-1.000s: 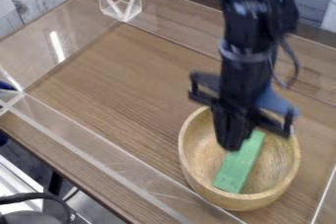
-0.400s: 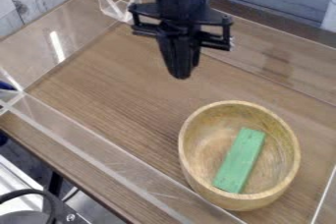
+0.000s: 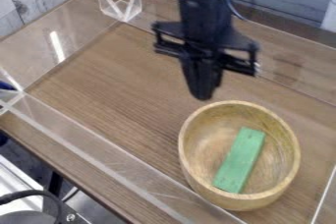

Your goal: Remove the green block from inside the brown bowl and put it on the table

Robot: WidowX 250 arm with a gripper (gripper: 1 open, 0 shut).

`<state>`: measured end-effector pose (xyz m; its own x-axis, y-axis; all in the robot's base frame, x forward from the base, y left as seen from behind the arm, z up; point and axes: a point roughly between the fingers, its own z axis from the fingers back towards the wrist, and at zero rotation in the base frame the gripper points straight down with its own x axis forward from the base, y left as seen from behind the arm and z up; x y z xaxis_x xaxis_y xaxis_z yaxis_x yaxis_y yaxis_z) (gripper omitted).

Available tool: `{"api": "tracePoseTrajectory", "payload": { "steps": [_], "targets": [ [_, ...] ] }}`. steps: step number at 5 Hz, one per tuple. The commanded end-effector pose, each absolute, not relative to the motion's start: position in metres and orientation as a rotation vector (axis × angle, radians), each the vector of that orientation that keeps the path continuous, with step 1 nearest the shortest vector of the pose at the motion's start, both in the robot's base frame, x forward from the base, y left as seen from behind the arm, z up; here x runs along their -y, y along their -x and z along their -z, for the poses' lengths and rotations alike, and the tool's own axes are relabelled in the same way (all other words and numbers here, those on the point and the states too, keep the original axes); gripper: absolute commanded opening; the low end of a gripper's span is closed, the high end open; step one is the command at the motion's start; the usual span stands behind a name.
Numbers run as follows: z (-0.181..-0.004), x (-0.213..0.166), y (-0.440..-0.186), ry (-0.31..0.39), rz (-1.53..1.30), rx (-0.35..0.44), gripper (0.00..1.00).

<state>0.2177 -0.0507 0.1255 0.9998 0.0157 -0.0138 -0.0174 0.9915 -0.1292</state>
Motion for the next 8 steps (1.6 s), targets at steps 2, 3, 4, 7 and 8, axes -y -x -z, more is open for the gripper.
{"api": "tracePoseTrajectory", "payload": {
  "steps": [2, 3, 4, 7, 8],
  "targets": [
    [-0.13, 0.037, -0.222, 0.142, -0.05, 0.016, 0.0],
    [-0.13, -0.008, -0.218, 0.145, -0.139, 0.027, 0.0],
    [-0.128, -0.052, -0.215, 0.136, -0.207, 0.033, 0.0],
    [-0.118, 0.032, -0.229, 0.148, -0.068, 0.008, 0.0],
    [-0.113, 0.04, -0.228, 0.149, -0.048, -0.003, 0.0]
  ]
}}
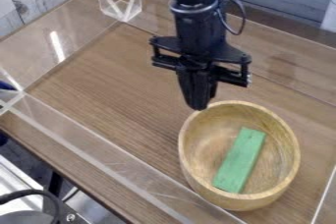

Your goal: Remove the green block from inside the brown bowl and put it on the table

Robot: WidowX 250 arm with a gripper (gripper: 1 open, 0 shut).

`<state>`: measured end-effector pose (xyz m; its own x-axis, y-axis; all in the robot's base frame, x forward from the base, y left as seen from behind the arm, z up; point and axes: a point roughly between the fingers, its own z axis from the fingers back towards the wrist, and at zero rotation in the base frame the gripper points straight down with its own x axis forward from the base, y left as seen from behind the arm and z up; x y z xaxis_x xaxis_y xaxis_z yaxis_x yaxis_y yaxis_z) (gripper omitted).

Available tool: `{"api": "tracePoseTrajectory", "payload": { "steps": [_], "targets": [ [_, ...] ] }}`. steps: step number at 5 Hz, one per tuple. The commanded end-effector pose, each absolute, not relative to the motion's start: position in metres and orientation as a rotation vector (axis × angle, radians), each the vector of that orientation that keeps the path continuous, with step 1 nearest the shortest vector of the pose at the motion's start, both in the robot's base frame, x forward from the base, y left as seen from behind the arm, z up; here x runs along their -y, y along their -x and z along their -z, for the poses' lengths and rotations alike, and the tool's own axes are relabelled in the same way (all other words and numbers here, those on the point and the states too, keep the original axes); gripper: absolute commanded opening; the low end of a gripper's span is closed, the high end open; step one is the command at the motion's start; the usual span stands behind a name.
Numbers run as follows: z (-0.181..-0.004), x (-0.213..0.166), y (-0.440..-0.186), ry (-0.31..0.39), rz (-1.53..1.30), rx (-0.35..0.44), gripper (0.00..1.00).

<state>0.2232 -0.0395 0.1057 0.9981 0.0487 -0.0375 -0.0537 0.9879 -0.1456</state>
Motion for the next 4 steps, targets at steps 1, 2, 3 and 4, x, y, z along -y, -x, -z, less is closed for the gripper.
{"api": "tracePoseTrajectory", "payload": {
  "steps": [1, 2, 3, 4],
  "targets": [
    [-0.107, 0.051, -0.226, 0.149, -0.02, -0.016, 0.0],
    [-0.094, 0.064, -0.223, 0.146, 0.011, -0.036, 0.0],
    [-0.081, 0.076, -0.221, 0.143, 0.036, -0.055, 0.0],
    [-0.068, 0.085, -0.221, 0.136, 0.052, -0.071, 0.0]
  ]
}}
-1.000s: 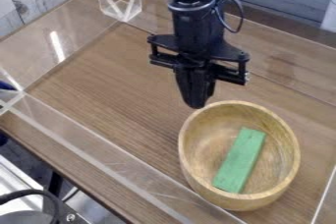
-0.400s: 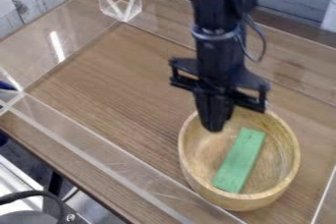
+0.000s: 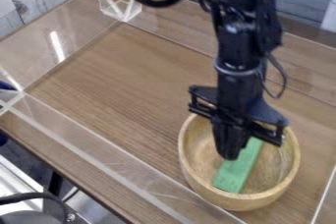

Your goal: Remove the green block from inside the brown bowl and put it on the table

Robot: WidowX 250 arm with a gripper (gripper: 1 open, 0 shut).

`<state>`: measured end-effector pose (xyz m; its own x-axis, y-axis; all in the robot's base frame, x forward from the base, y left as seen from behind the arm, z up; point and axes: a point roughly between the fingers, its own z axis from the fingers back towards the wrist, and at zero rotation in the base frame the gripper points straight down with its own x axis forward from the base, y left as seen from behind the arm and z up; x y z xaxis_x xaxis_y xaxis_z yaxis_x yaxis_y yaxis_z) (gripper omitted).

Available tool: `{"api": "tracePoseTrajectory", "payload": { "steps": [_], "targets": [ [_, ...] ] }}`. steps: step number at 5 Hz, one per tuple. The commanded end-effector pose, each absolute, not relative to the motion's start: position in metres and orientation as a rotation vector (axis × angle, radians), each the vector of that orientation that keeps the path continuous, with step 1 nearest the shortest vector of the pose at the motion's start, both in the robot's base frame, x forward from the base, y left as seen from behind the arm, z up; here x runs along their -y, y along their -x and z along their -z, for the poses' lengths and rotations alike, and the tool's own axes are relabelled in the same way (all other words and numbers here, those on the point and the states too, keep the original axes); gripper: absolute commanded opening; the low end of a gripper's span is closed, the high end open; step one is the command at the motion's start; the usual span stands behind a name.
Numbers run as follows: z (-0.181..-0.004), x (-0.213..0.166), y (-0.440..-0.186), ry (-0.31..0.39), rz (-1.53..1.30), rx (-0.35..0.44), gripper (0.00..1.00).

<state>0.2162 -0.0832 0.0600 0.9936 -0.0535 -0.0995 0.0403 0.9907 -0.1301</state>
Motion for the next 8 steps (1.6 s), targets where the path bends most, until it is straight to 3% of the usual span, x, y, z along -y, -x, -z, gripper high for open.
{"api": "tracePoseTrajectory", "payload": {
  "steps": [1, 2, 8],
  "targets": [
    [-0.057, 0.09, -0.224, 0.13, 0.061, -0.083, 0.0],
    [-0.047, 0.093, -0.225, 0.126, 0.067, -0.093, 0.0],
    [-0.031, 0.092, -0.223, 0.12, 0.074, -0.13, 0.0]
  ]
}}
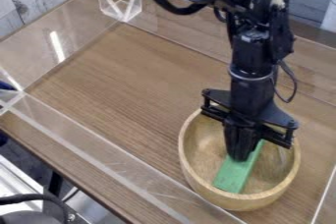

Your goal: Remove the green block from inside the brown bowl and put it on the table

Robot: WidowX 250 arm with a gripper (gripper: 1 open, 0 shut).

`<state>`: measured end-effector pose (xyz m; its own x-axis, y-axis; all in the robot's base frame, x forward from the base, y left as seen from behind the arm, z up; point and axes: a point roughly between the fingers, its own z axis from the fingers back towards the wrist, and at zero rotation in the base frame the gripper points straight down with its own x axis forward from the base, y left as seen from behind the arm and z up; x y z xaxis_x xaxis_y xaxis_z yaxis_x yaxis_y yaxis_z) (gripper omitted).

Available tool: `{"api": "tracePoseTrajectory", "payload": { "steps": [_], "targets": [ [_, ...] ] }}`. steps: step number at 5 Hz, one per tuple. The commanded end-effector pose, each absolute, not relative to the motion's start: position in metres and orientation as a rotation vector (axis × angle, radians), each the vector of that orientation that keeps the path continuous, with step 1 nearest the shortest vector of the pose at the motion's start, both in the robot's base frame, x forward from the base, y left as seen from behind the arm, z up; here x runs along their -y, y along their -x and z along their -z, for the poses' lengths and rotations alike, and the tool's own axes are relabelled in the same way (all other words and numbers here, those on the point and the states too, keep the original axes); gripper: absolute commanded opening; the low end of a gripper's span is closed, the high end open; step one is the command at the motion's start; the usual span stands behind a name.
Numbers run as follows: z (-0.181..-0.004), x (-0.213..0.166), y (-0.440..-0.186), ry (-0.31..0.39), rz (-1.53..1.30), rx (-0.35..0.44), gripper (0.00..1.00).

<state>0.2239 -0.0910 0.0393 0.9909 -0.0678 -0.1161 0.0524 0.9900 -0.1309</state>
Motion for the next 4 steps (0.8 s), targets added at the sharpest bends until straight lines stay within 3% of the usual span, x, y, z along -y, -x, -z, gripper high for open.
{"api": "tracePoseTrajectory", "payload": {
  "steps": [1, 4],
  "targets": [
    [-0.027, 0.092, -0.222, 0.119, 0.075, -0.139, 0.0],
    [-0.014, 0.093, -0.22, 0.114, 0.079, -0.166, 0.0]
  ]
}}
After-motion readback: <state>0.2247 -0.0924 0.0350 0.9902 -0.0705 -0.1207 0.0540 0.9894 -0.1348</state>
